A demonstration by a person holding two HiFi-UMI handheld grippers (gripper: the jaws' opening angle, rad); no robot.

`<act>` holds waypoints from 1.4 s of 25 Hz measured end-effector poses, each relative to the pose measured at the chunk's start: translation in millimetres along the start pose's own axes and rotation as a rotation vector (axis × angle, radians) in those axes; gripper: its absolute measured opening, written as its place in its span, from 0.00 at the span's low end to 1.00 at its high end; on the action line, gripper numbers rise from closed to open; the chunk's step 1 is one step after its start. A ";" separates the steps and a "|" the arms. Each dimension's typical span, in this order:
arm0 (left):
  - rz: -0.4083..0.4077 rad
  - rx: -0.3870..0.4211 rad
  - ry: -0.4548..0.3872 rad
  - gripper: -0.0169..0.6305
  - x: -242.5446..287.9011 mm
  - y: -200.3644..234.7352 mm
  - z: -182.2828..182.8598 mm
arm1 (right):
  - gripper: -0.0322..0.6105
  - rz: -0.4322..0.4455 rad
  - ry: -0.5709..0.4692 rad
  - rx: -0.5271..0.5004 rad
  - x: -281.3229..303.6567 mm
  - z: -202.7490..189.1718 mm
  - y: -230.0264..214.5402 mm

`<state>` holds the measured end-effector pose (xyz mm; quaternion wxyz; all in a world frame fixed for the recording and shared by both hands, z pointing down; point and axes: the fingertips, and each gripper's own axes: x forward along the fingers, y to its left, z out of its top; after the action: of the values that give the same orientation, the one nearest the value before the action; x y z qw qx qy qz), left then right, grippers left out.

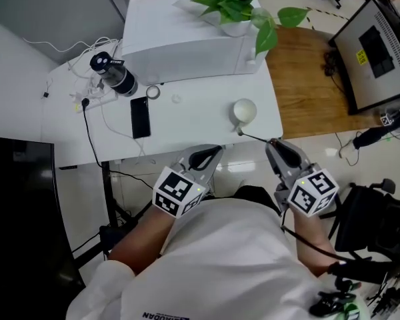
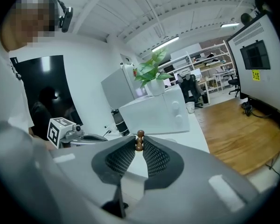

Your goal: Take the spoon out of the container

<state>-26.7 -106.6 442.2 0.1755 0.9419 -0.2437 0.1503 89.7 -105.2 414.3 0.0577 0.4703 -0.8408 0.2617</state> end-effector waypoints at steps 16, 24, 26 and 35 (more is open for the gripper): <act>0.177 -0.034 -0.064 0.03 10.6 -111.4 -23.4 | 0.14 0.133 0.006 -0.089 -101.6 -19.9 -4.8; 0.251 -0.062 -0.074 0.03 12.3 -176.6 -44.3 | 0.14 0.176 0.032 -0.067 -156.6 -58.2 -21.9; 0.269 -0.066 -0.072 0.03 5.5 -187.2 -49.8 | 0.14 0.187 0.036 -0.063 -163.3 -66.5 -21.7; 0.233 -0.079 -0.040 0.03 -13.2 -209.3 -63.9 | 0.14 0.168 0.019 -0.083 -182.3 -71.7 0.0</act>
<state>56.8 96.1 440.6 0.1887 0.9024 -0.3609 0.1411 179.5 68.9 413.1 0.0627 0.3927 -0.8869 0.2351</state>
